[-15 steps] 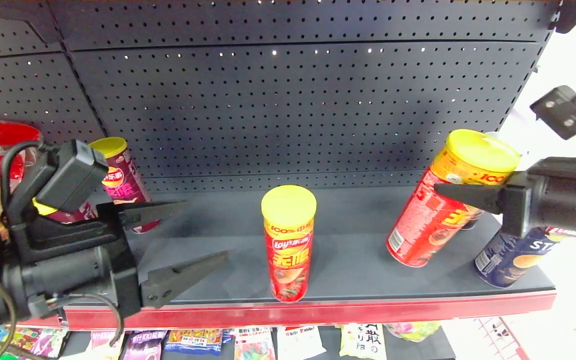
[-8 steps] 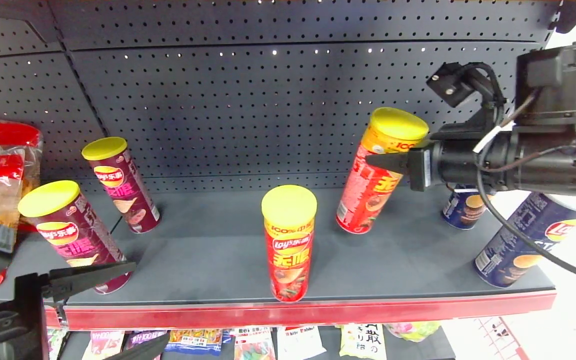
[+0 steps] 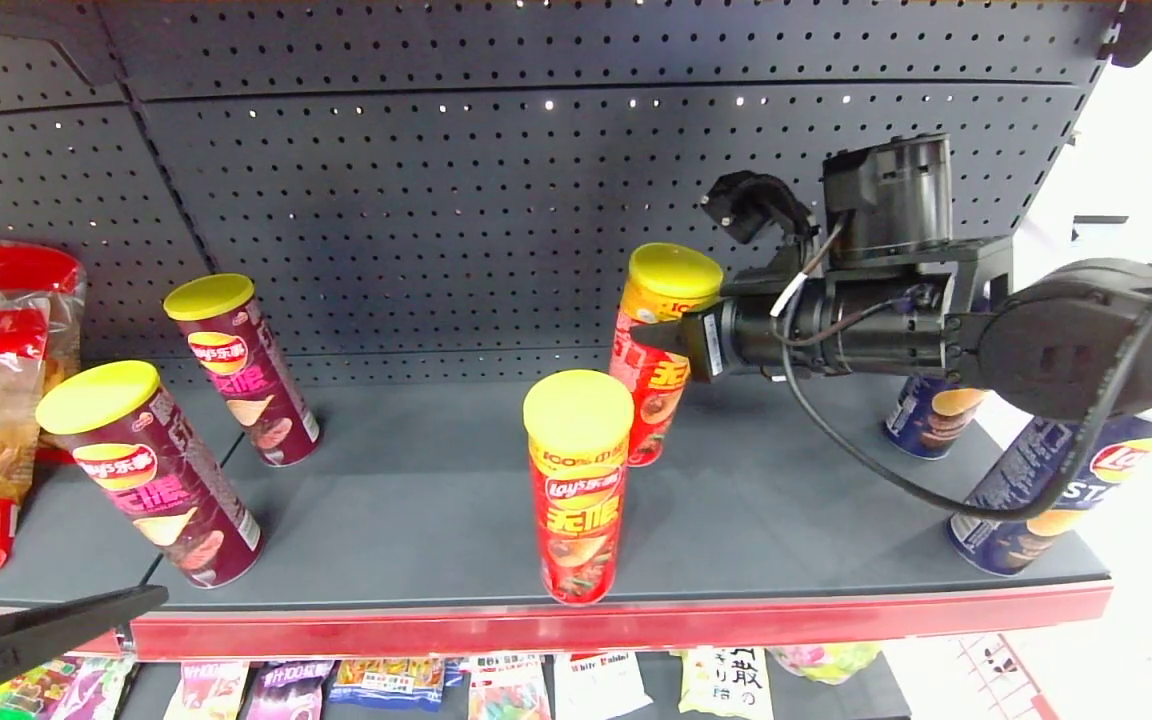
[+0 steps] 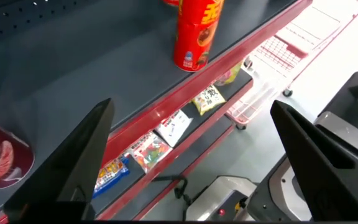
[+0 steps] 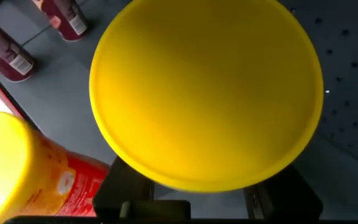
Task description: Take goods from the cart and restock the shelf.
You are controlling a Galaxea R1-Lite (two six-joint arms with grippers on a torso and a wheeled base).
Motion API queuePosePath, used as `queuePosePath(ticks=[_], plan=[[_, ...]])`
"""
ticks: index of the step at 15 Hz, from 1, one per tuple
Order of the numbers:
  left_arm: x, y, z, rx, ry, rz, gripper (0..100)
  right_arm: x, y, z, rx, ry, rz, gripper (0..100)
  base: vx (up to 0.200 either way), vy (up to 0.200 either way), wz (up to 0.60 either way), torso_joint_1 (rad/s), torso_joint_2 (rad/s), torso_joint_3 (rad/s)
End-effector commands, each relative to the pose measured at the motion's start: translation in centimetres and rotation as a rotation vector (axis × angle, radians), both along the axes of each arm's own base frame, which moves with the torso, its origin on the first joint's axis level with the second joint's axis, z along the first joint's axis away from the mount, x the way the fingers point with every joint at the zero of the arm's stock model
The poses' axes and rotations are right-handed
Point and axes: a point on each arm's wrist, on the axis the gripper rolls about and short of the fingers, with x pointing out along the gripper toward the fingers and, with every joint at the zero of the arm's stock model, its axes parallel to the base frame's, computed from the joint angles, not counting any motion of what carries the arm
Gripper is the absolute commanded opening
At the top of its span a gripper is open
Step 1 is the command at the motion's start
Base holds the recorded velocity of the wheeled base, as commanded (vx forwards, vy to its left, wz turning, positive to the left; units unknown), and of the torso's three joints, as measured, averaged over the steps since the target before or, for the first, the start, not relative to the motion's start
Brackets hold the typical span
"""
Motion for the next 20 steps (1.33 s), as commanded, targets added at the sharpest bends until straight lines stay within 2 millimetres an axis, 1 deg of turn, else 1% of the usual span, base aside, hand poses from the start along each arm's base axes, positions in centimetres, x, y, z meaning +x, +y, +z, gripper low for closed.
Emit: queuePosePath(ticks=[1,4,5,12,18,19,20], plan=[[-0.4,0.2,0.1,-0.008,-0.019,0.008,100,0.7,0.9,-1.4,-0.022,0.028,0.006,0,0.000,0.000,0.00,0.000,0.00,0.000],[-0.5,0.3,0.2,-0.012,-0.030,0.013,100,1.1,1.7,-1.7,-0.030,0.023,0.015,0,0.000,0.000,0.00,0.000,0.00,0.000],[-0.6,0.3,0.2,-0.011,-0.032,0.018,100,1.4,1.9,-1.6,-0.026,0.016,0.015,0,0.000,0.000,0.00,0.000,0.00,0.000],[-0.6,0.4,0.2,-0.012,-0.038,0.032,100,2.0,2.8,-2.5,-0.034,0.026,0.025,0,0.000,0.000,0.00,0.000,0.00,0.000],[-0.6,0.4,0.1,-0.025,-0.020,0.037,100,2.3,3.1,-2.9,-0.042,0.033,0.027,0,0.000,0.000,0.00,0.000,0.00,0.000],[-0.6,0.4,0.1,-0.027,-0.019,0.038,100,2.2,3.1,-2.9,-0.043,0.032,0.030,100,0.000,0.000,0.00,0.000,0.00,0.000],[-0.6,0.4,0.1,-0.026,-0.017,0.038,100,2.2,3.3,-3.0,-0.044,0.033,0.033,100,0.000,0.000,0.00,0.000,0.00,0.000]])
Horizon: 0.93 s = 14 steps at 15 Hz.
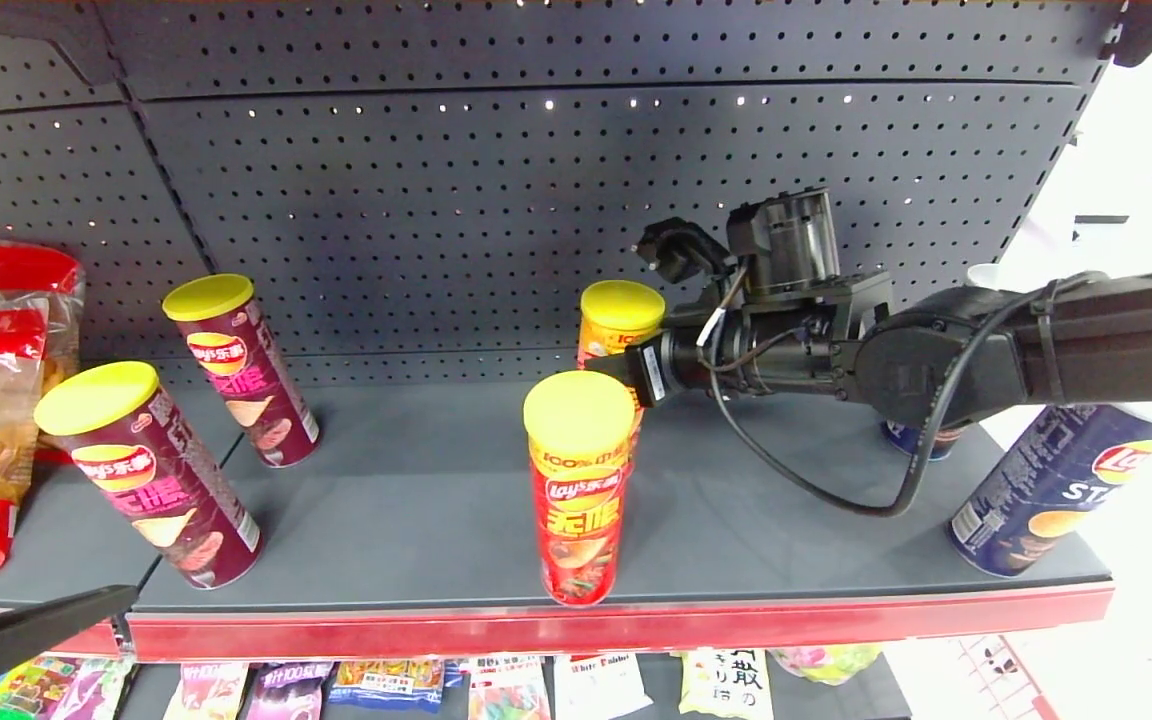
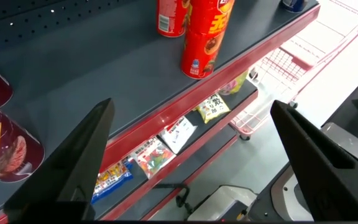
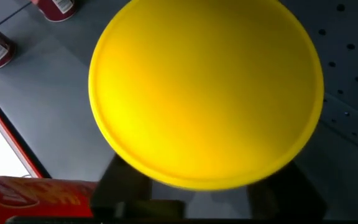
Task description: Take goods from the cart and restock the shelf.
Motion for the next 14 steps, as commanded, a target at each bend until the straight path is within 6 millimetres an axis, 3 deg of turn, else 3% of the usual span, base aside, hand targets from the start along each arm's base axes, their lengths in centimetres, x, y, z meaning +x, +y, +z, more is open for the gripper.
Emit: queuePosePath(ticks=[1,6,14], plan=[[0.1,0.0,0.0,0.003,0.004,0.000,100,-0.1,0.1,0.0,0.000,0.000,0.004,100,0.000,0.000,0.00,0.000,0.00,0.000],[0.1,0.0,-0.4,0.009,0.016,-0.001,100,-0.7,-0.3,0.7,0.003,-0.010,-0.019,100,0.000,0.000,0.00,0.000,0.00,0.000],[1.3,-0.7,-0.8,0.042,0.074,-0.002,100,-5.5,-4.4,3.4,0.028,-0.025,-0.079,100,0.000,0.000,0.00,0.000,0.00,0.000]])
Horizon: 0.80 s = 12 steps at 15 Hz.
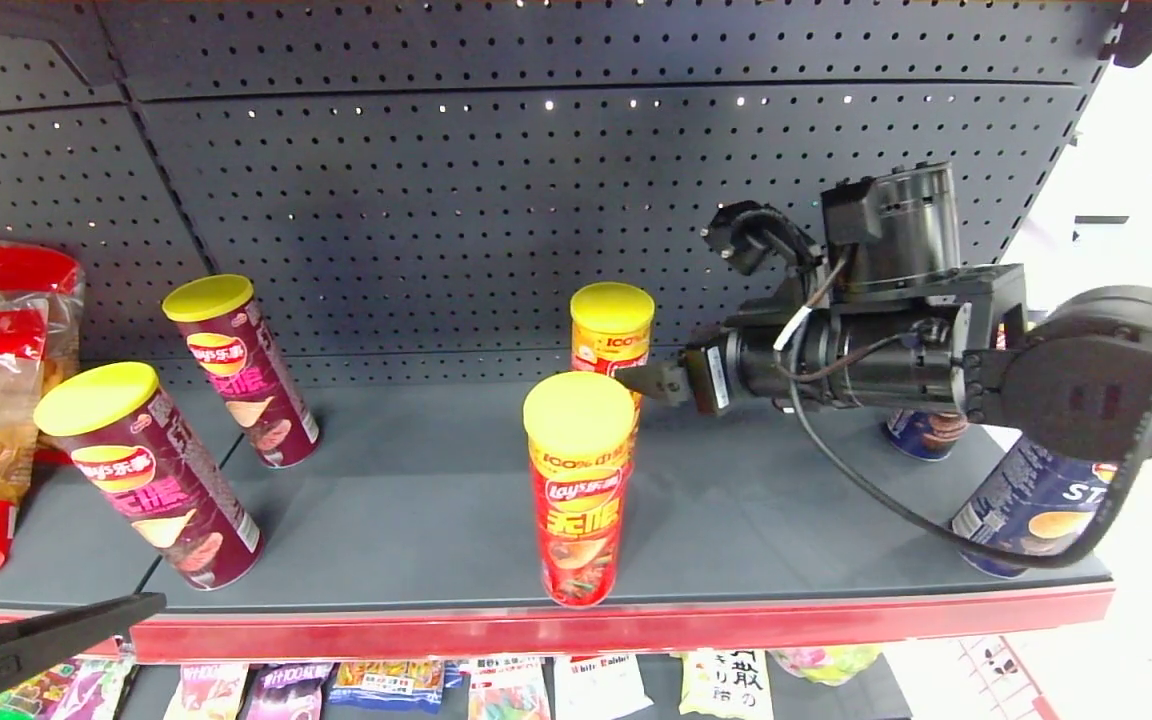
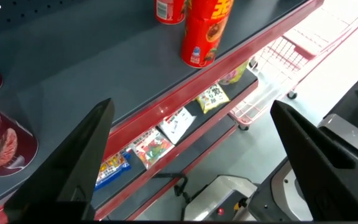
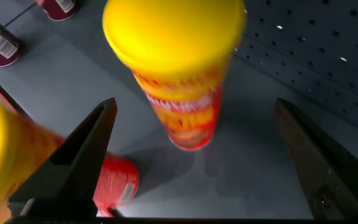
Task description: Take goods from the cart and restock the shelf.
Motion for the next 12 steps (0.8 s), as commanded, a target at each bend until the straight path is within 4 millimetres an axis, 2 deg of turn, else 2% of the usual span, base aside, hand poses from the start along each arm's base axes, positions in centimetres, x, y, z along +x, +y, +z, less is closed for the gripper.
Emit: queuePosePath(ticks=[1,6,10,11,12], plan=[[0.9,-0.5,-0.2,0.025,0.042,-0.001,100,-2.7,-2.6,1.2,0.003,-0.024,-0.052,100,0.000,0.000,0.00,0.000,0.00,0.000],[3.1,-1.6,-1.1,0.088,0.124,0.013,100,-8.5,-6.7,1.8,0.021,-0.049,-0.070,100,0.000,0.000,0.00,0.000,0.00,0.000],[5.9,-3.0,-2.2,0.129,0.197,0.010,100,-15.7,-11.3,1.0,0.059,-0.114,-0.072,100,0.000,0.000,0.00,0.000,0.00,0.000],[6.9,-3.6,-2.5,0.135,0.206,0.006,100,-18.9,-13.3,-0.3,0.073,-0.144,-0.069,100,0.000,0.000,0.00,0.000,0.00,0.000],[7.5,-3.9,-2.8,0.140,0.215,0.001,100,-20.8,-14.7,-1.6,0.074,-0.166,-0.079,100,0.000,0.000,0.00,0.000,0.00,0.000]])
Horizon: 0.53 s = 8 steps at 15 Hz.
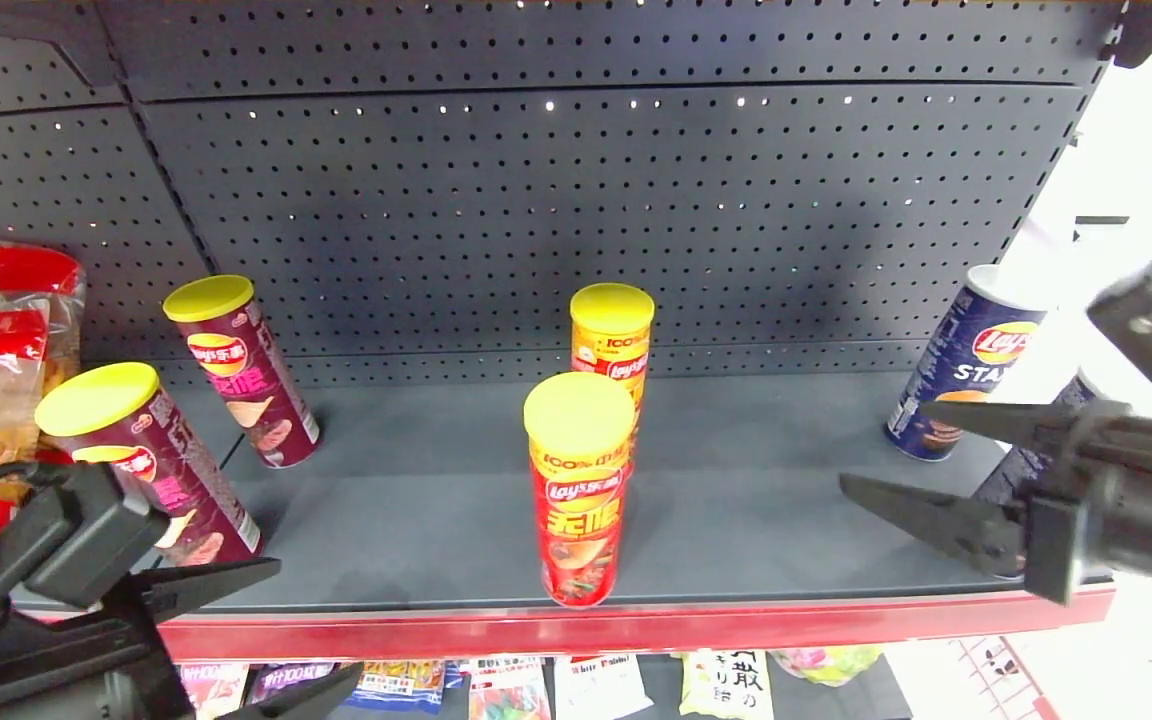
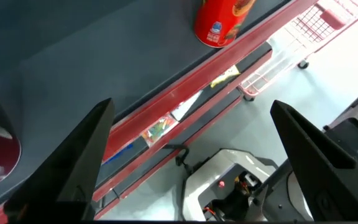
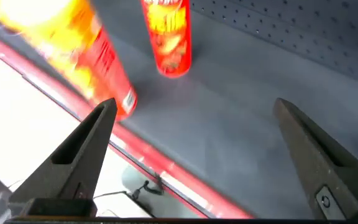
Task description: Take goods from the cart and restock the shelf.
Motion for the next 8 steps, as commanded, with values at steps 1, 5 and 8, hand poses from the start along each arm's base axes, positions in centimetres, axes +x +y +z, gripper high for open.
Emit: queuePosePath(ticks=[1,5,8], plan=[[2.0,-1.1,-1.5,0.040,0.080,-0.007,100,-7.3,-4.9,-2.8,0.043,-0.110,-0.031,100,0.000,0.000,0.00,0.000,0.00,0.000],[4.4,-2.8,-2.5,0.086,0.146,-0.020,100,-10.7,-7.8,-4.9,0.085,-0.221,-0.239,100,0.000,0.000,0.00,0.000,0.00,0.000],[6.6,-4.6,-3.0,0.096,0.135,-0.029,100,-11.3,-8.4,-4.8,0.102,-0.260,-0.335,100,0.000,0.000,0.00,0.000,0.00,0.000]])
